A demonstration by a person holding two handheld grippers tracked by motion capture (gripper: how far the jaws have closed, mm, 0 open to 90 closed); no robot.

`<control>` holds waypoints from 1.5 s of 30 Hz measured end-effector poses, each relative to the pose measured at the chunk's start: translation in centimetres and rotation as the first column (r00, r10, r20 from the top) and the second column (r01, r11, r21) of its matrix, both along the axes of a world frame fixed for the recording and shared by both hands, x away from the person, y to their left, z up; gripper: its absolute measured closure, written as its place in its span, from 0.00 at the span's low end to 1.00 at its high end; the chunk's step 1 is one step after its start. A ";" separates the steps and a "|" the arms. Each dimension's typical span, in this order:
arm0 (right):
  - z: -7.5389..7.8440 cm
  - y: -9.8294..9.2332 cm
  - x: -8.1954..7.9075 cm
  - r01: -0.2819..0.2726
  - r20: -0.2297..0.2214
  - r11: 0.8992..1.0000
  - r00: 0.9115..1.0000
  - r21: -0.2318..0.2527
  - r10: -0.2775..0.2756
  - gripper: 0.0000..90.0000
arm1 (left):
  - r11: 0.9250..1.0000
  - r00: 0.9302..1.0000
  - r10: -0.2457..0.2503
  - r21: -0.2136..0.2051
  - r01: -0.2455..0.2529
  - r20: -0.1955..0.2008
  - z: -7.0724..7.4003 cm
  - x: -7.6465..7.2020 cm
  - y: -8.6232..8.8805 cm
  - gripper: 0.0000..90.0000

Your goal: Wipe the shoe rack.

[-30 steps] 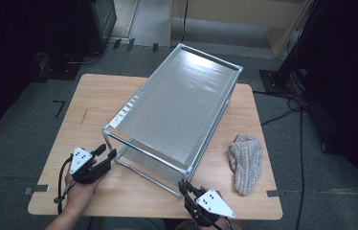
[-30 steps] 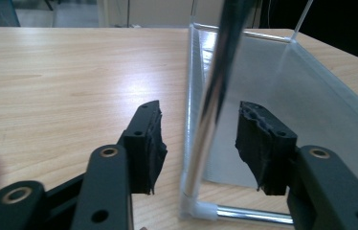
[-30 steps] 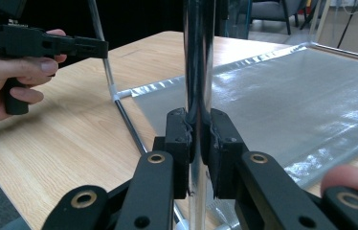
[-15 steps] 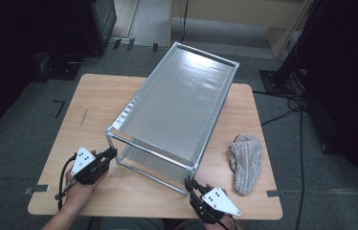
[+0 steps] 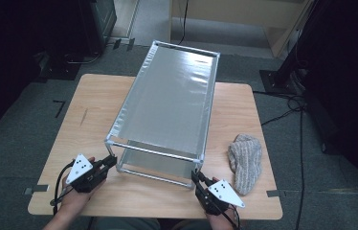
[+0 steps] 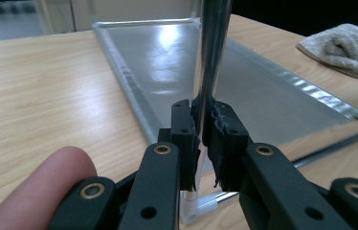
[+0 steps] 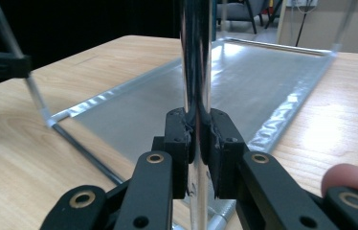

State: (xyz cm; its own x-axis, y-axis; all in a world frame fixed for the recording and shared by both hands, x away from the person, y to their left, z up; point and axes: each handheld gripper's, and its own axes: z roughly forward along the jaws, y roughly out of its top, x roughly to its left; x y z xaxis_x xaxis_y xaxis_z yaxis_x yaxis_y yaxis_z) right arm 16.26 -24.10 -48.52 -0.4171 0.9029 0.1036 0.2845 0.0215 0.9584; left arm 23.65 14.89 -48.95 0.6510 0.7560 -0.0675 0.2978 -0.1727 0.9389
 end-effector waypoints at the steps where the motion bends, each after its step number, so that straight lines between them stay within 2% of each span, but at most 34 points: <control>1: 0.0 0.0 0.1 0.004 -0.004 1.000 1.000 0.002 -0.004 0.89 | 1.000 1.000 -0.007 -0.001 0.007 0.000 0.0 -0.2 0.1 0.90; 17: -0.1 -0.5 2.8 0.056 -0.017 0.998 0.998 0.009 -0.056 0.89 | 0.998 0.998 -0.065 -0.007 0.065 0.009 -0.2 -3.0 0.4 0.91; 23: 0.0 -0.9 4.0 0.071 -0.021 0.997 0.997 0.003 -0.071 0.89 | 0.998 0.999 -0.048 -0.030 0.049 0.005 -0.4 -4.3 -0.4 0.90; 32: -0.2 -1.7 6.1 0.048 -0.034 0.997 0.998 0.053 -0.046 0.88 | 0.997 0.998 -0.058 -0.039 0.059 0.032 -0.8 -5.9 -1.0 0.90; 38: -0.3 -1.3 6.9 0.049 -0.036 0.997 0.998 0.053 -0.048 0.87 | 0.997 0.996 -0.078 -0.019 0.079 0.050 -0.8 -6.7 -1.1 0.91; 45: -0.4 -1.1 7.3 0.065 -0.030 0.997 0.998 0.038 -0.064 0.88 | 0.991 0.990 -0.134 -0.003 0.135 0.051 -0.5 -7.4 -1.3 0.91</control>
